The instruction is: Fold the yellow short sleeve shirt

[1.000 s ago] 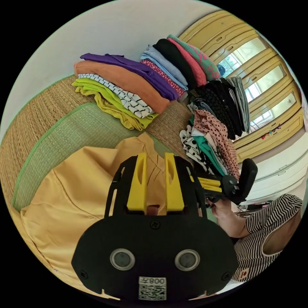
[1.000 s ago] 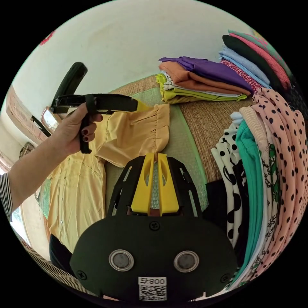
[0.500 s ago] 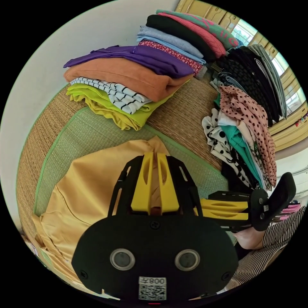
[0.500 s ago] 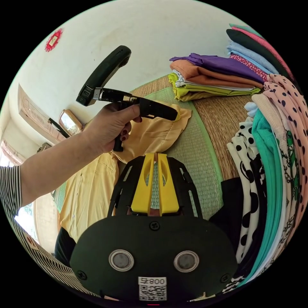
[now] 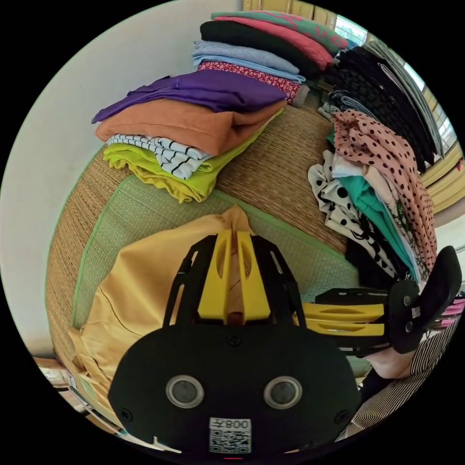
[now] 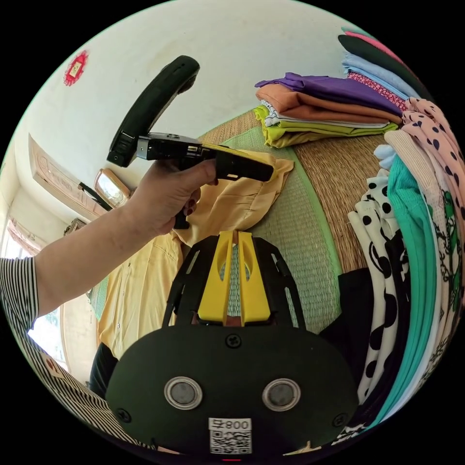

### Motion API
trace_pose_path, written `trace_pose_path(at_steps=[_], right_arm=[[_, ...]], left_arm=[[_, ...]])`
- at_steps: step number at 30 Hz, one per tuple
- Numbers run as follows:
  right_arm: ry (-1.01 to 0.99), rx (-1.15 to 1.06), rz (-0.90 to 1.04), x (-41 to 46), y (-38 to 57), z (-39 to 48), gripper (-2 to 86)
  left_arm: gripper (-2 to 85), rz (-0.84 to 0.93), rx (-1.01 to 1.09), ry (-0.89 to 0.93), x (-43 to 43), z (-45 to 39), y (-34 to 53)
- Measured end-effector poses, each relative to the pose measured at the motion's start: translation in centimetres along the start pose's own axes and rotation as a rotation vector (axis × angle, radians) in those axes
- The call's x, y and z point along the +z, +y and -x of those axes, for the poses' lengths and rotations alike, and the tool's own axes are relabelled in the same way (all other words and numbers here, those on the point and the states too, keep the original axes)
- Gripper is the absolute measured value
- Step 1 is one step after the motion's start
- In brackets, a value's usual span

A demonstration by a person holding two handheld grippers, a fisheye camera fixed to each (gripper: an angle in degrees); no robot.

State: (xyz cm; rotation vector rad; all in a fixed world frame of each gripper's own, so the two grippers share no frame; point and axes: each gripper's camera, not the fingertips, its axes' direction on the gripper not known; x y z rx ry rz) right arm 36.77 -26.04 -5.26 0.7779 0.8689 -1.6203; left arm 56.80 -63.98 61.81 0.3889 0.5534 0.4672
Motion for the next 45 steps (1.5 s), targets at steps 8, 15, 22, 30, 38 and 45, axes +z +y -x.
trace_pose_path(at_steps=[8, 15, 22, 30, 38, 45], right_arm=[[-0.016, 0.009, 0.011, 0.3, -0.3, -0.9, 1.6], [-0.039, 0.02, 0.012, 0.4, -0.5, -1.7, 1.6], [-0.096, 0.039, -0.077, -0.6, -0.4, -2.6, 1.6], [-0.242, -0.096, -0.184, -1.1, -1.4, 2.0, 1.5], [-0.319, -0.279, -0.041, 2.7, -1.9, 8.9, 1.5], [-0.305, -0.347, 0.056, 5.6, -2.0, 12.0, 1.5]], left_arm=[[8.5, -0.019, -0.006, 0.117, -1.2, 1.2, 0.8], [3.5, -0.016, 0.064, -0.019, -3.1, 1.7, 1.4], [1.7, -0.241, -0.158, 0.253, -10.1, 9.5, 5.8], [1.5, -0.522, -0.492, 0.556, -18.9, 21.6, 17.5], [1.4, -0.57, -0.692, 0.615, -24.1, 29.3, 29.0], [1.0, -0.555, -0.754, 0.584, -27.1, 32.7, 34.2]])
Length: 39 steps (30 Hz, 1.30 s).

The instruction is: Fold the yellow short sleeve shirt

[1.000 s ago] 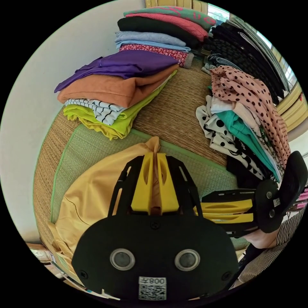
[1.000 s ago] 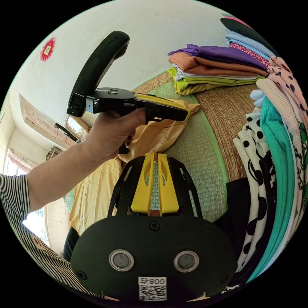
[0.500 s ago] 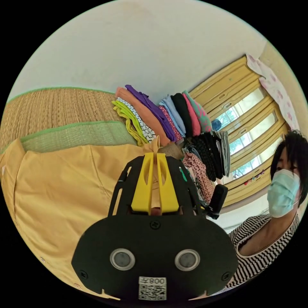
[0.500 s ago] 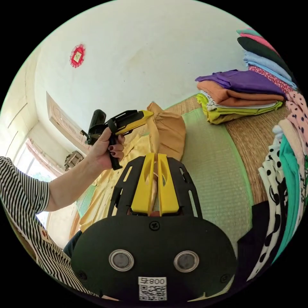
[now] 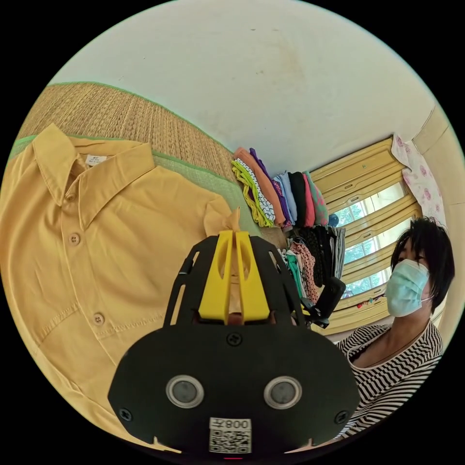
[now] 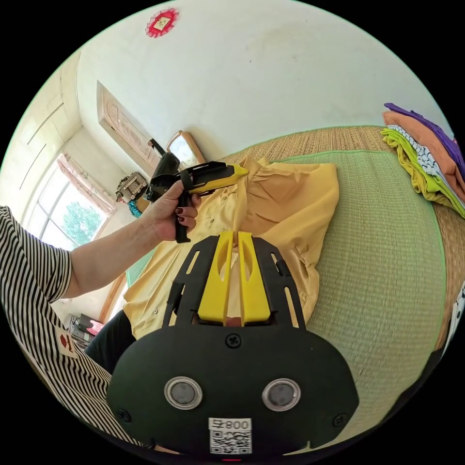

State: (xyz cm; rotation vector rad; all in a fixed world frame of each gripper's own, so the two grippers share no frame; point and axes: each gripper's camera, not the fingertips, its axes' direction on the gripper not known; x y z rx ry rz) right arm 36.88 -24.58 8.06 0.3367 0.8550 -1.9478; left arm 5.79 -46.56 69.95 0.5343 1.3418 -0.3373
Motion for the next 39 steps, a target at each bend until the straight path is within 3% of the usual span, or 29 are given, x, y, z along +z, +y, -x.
trace_pose_path(at_steps=[18, 25, 29, 34, 39], right_arm=[[-0.044, -0.017, 0.172, 5.1, -2.7, 0.7, 0.2], [0.07, -0.021, 0.084, 2.9, -4.0, 1.0, 0.1], [0.166, 0.037, 0.065, 2.5, -4.5, 0.1, 0.1], [0.22, 0.09, 0.16, 4.4, -5.1, -0.8, 0.2], [0.262, 0.07, 0.079, 2.6, -6.0, 0.5, 0.1]], left_arm=[[1.6, -0.032, -0.102, -0.131, -10.5, 1.7, -0.5], [1.8, -0.138, -0.108, -0.145, -14.6, -0.4, 0.6], [1.3, -0.015, 0.034, -0.212, -13.2, -3.9, -0.7], [0.5, 0.128, 0.004, -0.382, -11.3, -4.0, -1.4], [0.4, 0.082, 0.047, -0.249, -13.1, -6.7, 0.3]])
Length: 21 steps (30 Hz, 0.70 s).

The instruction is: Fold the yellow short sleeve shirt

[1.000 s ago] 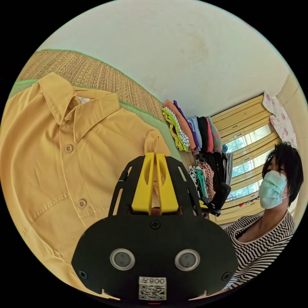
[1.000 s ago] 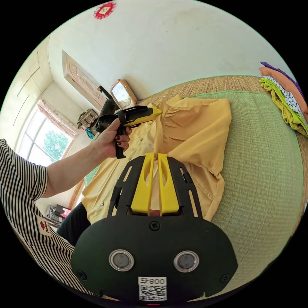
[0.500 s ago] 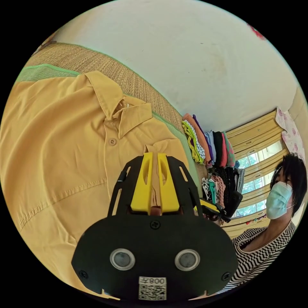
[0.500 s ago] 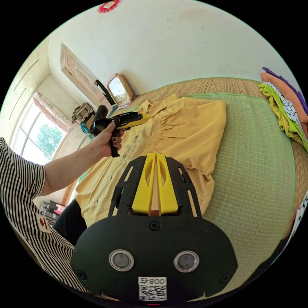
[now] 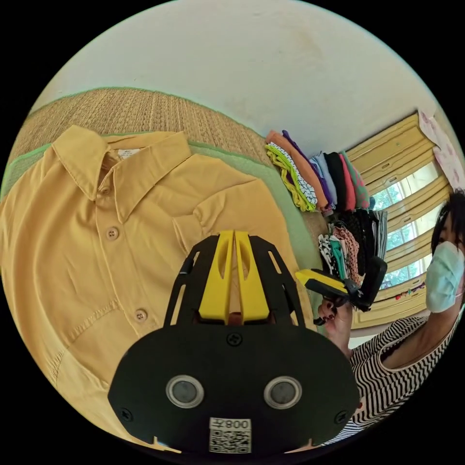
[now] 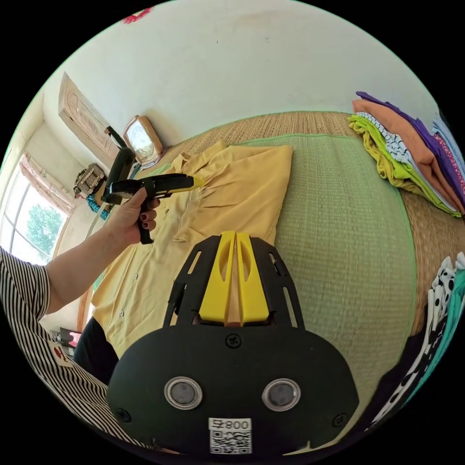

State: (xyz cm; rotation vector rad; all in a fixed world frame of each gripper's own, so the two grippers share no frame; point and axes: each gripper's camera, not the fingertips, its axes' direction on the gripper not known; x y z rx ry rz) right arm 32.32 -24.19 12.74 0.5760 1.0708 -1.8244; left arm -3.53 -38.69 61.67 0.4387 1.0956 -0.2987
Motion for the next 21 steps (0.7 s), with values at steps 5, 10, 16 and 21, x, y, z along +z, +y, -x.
trace_pose_path(at_steps=[5, 10, 16, 21], right_arm=[[0.05, 0.027, 0.091, 1.5, -0.5, -0.8, 0.1], [0.058, 0.061, 0.051, 0.5, -0.8, -1.0, 0.1], [0.073, 0.043, 0.003, -0.8, -1.3, 0.2, 0.1], [0.013, 0.043, 0.079, 0.9, -1.6, 0.1, 0.1]], left_arm=[[0.4, 0.185, 0.112, -0.053, 1.9, -3.7, 1.6], [0.3, 0.197, 0.311, -0.024, 2.2, -9.3, 1.2], [0.2, 0.31, 0.412, -0.098, 4.1, -12.9, 1.7], [0.3, 0.271, 0.371, -0.118, 1.2, -12.8, 3.8]])
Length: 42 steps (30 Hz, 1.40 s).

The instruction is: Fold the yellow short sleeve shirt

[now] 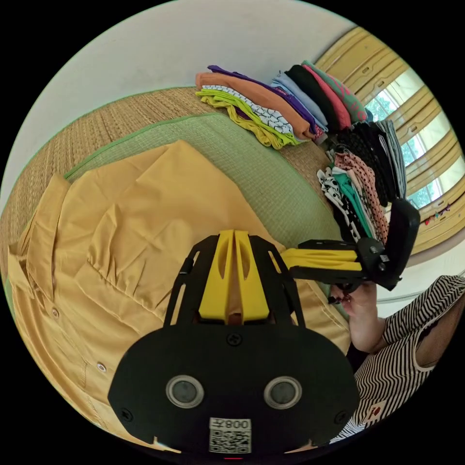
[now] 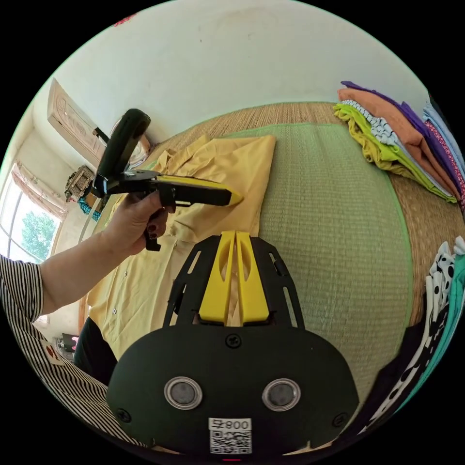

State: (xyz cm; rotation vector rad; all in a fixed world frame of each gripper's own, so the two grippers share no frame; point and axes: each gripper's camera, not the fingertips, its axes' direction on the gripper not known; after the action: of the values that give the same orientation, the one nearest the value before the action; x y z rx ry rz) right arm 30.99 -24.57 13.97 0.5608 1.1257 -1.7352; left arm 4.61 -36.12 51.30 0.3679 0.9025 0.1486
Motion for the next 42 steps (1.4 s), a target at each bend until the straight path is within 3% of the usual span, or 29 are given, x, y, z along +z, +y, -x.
trace_pose_path(at_steps=[5, 13, 17, 24, 30, 35, 37, 42], right_arm=[[0.02, -0.015, 0.004, 0.0, -0.6, 0.8, 0.1], [-0.061, 0.078, 0.013, -0.3, -1.0, 0.3, 0.1], [0.009, 0.121, -0.022, -1.5, -1.0, 1.6, 0.1], [0.01, 0.049, -0.143, -2.9, -8.3, 4.2, 0.1], [0.083, -0.007, 0.011, 4.0, -20.5, 5.0, 0.1], [0.25, 0.002, 0.146, 8.8, -22.6, 5.0, 0.2], [0.232, 0.048, 0.106, 8.4, -22.0, 4.6, 0.2], [0.158, 0.121, 0.065, 8.9, -22.4, 4.7, 0.2]], left_arm=[[0.3, -0.179, -0.119, 0.08, -7.0, 0.1, 5.7], [0.3, -0.111, -0.329, 0.116, -13.4, 0.0, 17.8], [0.2, -0.201, -0.423, 0.135, -18.2, 0.8, 22.2], [0.2, -0.316, -0.422, 0.029, -25.9, 3.6, 24.2], [0.2, -0.356, -0.516, -0.117, -32.2, 11.3, 23.6], [0.4, -0.28, -0.64, -0.24, -35.4, 16.4, 25.5], [0.4, -0.25, -0.653, -0.231, -36.0, 17.4, 26.8], [0.7, -0.361, -0.672, -0.116, -40.1, 18.3, 30.4]])
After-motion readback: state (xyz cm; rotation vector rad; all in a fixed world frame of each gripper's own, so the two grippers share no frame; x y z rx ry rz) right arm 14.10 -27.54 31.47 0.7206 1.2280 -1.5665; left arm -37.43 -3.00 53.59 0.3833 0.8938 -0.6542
